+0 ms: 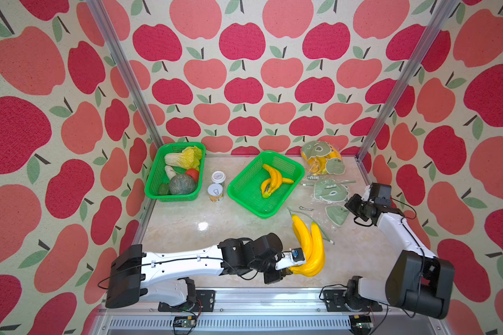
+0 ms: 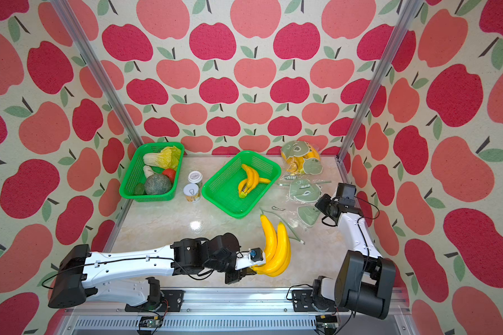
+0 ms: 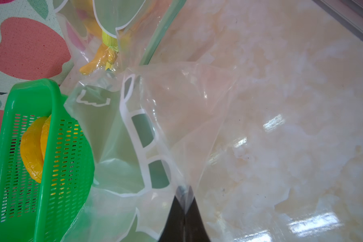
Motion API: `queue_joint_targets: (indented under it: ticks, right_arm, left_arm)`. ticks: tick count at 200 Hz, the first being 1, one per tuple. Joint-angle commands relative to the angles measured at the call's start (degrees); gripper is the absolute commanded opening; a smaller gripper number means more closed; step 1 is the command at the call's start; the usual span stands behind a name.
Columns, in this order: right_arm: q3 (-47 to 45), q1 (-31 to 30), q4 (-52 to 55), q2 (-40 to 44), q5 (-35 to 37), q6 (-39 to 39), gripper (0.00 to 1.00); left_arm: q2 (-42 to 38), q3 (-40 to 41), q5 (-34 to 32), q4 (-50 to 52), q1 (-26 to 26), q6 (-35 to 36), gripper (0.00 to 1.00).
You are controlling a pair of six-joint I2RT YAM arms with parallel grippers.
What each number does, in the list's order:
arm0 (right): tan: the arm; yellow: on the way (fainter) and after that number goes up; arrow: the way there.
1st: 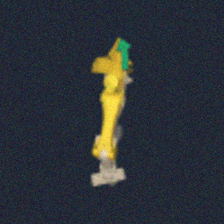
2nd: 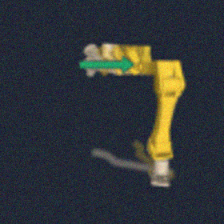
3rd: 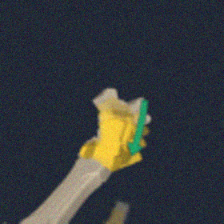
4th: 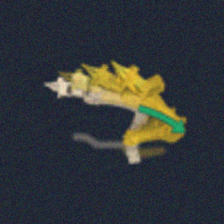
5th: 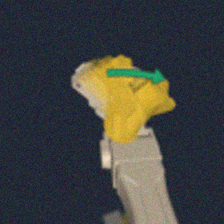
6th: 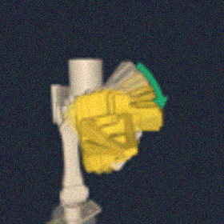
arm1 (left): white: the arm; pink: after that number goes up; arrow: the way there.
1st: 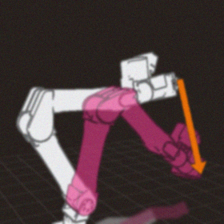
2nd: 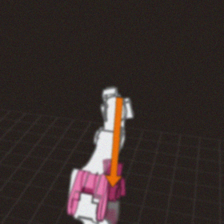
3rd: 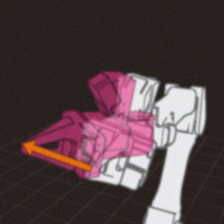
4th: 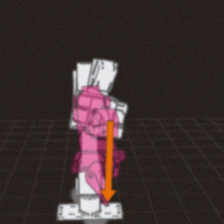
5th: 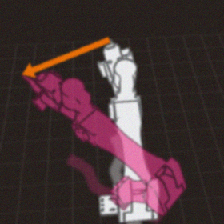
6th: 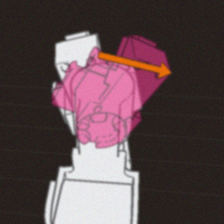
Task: Open the zip-top bag and take out the banana
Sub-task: Pick up the banana from the zipper food storage bag, then place the banana in the basket.
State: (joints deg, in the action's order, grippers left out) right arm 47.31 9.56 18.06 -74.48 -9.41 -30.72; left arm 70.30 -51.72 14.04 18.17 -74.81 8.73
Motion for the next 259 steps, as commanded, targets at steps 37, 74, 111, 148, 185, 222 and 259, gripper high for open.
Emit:
queue_joint_targets:
  ticks: [37,74,111,148,185,222,259]
  right_arm:
    - [-0.8,0.3,0.4,1.2,0.4,-0.2,0.0]
    - [-2.5,-0.2,0.1,3.5,-0.4,-0.8,0.0]
    - [-4.3,-0.5,0.0,4.8,-1.0,-0.5,0.0]
    - [-5.7,-0.8,-0.1,5.7,-1.3,-0.6,0.0]
    - [-6.3,-0.9,-0.1,6.2,-1.6,-0.5,0.0]
    - [-6.9,-1.0,-0.2,6.1,-1.8,-0.3,0.0]
    - [-7.0,-1.0,-0.2,5.7,-1.7,-0.1,0.0]
  left_arm:
    - [-7.7,-7.4,0.0,8.3,12.3,5.8,0.16]
    - [2.6,-15.6,3.3,2.5,26.6,6.8,0.16]
    - [19.9,-27.4,6.3,1.5,35.0,8.2,0.15]
    - [36.2,-42.9,9.5,7.2,39.2,10.7,0.16]
    - [48.9,-55.5,5.9,13.5,39.7,15.6,0.16]
    - [56.7,-62.5,4.8,17.7,41.0,16.7,0.17]
    - [60.6,-64.4,3.9,19.1,41.2,15.7,0.23]
